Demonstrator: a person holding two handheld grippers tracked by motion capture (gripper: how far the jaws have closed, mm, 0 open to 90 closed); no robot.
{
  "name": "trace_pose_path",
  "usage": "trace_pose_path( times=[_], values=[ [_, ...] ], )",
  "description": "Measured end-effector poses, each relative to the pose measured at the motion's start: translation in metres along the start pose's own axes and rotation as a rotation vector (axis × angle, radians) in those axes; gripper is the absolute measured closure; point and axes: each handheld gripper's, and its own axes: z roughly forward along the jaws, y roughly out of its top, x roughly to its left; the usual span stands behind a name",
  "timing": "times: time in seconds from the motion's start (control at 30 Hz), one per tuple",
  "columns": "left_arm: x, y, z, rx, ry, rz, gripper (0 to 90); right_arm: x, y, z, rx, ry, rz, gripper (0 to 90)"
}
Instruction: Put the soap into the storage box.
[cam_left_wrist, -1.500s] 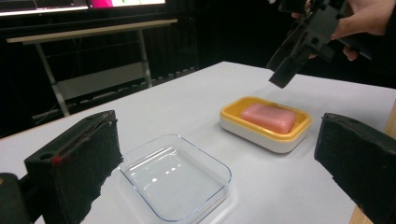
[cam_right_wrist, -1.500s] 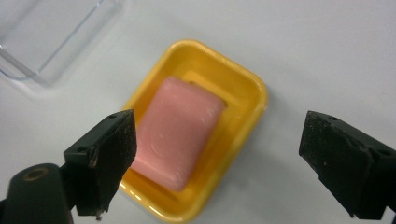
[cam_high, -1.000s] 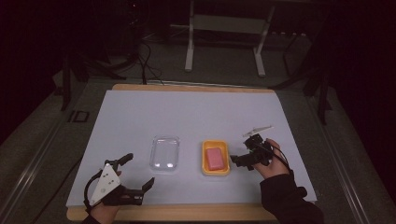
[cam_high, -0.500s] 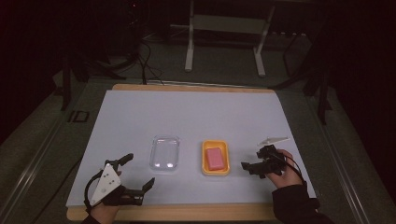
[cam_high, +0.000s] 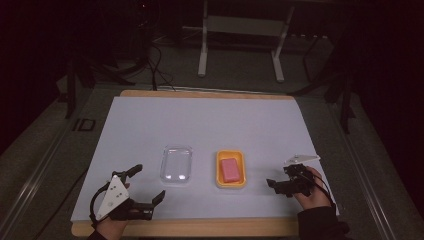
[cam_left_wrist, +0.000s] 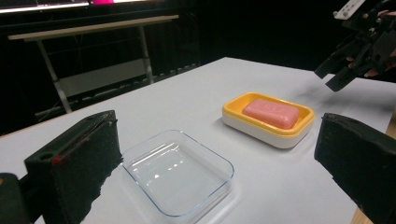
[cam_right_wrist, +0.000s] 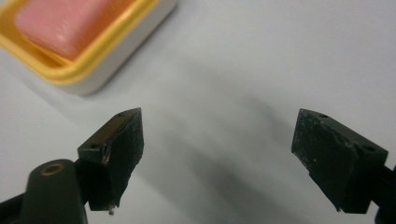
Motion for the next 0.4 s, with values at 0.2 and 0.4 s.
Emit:
trace_pose_path(
  times=[0.2, 0.4],
  values=[
    [0.0, 0.001, 0.0, -0.003, -0.005, 0.001, 0.7, -0.006, -0.011, 0.0, -0.006, 0.004, 0.006, 14.6],
    [0.0, 0.001, -0.001, -0.003, -0.01, 0.0, 0.7, -0.006, -0.012, 0.002, -0.006, -0.001, -0.001, 14.0]
  ],
)
